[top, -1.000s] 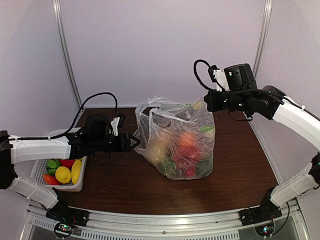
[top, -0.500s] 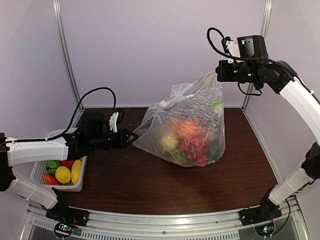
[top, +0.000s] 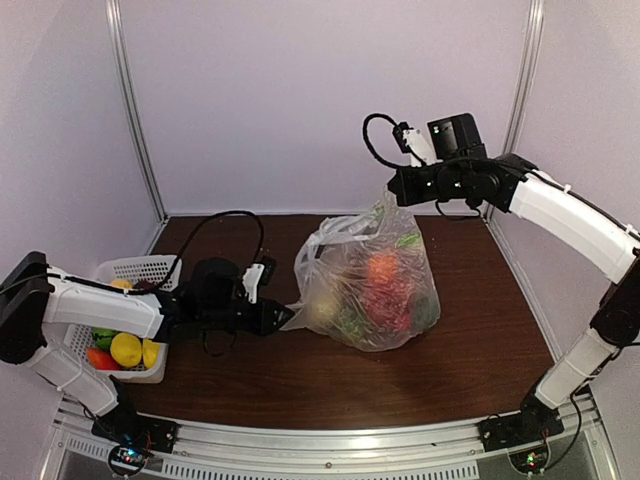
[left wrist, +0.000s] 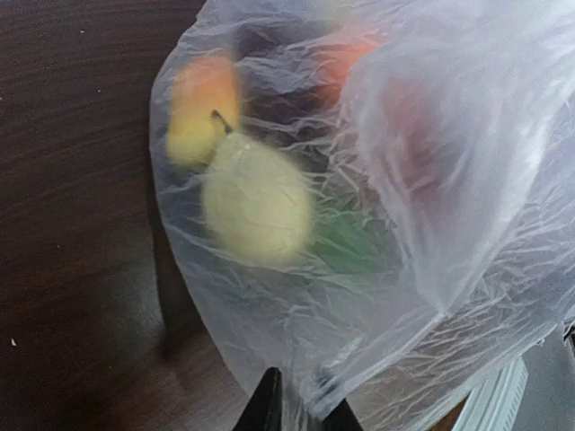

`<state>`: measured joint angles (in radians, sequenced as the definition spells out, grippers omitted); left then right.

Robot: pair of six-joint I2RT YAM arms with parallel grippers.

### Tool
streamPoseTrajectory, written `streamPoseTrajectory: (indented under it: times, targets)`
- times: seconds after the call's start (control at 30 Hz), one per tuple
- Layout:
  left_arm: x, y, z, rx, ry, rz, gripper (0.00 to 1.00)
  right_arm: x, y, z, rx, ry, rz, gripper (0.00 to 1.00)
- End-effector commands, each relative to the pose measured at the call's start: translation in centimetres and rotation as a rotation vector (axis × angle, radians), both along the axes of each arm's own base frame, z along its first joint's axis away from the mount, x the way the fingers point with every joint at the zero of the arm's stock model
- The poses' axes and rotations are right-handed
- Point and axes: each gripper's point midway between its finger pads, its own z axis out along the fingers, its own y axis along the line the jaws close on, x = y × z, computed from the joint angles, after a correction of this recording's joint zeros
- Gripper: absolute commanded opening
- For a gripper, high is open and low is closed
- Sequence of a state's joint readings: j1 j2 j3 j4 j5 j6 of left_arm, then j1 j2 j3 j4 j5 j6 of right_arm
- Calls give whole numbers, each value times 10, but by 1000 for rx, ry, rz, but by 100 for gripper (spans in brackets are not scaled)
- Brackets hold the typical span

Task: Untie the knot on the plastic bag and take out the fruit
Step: Open the bag opening for the takeout bag.

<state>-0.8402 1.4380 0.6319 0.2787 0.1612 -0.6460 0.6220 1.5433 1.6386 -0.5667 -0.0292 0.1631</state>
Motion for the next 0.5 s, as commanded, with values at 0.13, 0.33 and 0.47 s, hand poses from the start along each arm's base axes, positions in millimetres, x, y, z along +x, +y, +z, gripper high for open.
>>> streamPoseTrajectory:
  times: [0.13, 0.33, 0.47]
  targets:
    - [1, 20, 37, 44, -141, 40, 73, -19, 50, -23, 19, 3, 171, 0]
    - [-5, 25, 107, -21, -236, 18, 98, -25, 55, -28, 33, 12, 192, 0]
    - [-6, 9, 126, 14, -238, -68, 98, -29, 55, -30, 47, 12, 197, 4]
